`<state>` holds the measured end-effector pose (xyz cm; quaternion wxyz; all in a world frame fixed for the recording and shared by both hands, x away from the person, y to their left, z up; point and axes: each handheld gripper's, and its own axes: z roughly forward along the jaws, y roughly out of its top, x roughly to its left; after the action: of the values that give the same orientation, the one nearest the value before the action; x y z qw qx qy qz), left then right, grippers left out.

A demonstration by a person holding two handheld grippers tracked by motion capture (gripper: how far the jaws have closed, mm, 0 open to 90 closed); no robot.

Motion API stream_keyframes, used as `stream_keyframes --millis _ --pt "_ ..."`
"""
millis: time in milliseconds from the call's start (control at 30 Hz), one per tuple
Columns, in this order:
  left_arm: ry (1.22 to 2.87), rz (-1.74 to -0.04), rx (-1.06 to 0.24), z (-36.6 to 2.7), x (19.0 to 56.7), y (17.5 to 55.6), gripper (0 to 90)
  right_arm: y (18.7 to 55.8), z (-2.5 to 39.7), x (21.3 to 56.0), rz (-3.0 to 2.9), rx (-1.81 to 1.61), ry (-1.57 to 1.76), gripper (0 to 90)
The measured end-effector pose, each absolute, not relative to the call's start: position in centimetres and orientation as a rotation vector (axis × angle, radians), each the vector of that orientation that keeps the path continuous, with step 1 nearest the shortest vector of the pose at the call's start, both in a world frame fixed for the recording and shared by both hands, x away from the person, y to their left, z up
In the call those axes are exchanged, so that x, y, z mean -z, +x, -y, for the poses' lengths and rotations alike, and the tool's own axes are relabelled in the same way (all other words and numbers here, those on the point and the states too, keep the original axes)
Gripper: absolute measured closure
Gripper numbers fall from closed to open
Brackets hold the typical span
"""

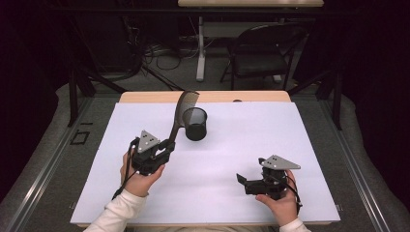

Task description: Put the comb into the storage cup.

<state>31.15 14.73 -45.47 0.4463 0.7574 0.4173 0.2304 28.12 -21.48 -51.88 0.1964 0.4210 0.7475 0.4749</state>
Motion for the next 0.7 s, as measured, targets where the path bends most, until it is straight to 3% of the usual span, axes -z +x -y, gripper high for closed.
stream_keyframes --millis 433,533,700 --pt "1.877 -1.010 -0.562 -14.5 45.7 30.9 72.6 28.9 21.0 50.4 -2.096 -1.376 1.188 7.4" --pt "1.876 -1.005 -0.562 -14.5 45.7 30.8 72.6 29.3 20.8 49.8 -2.117 -1.392 1.185 15.3" --pt "1.874 -0.997 -0.561 -14.2 45.9 30.7 72.6 30.1 20.1 48.9 -2.131 -1.417 1.179 15.4"
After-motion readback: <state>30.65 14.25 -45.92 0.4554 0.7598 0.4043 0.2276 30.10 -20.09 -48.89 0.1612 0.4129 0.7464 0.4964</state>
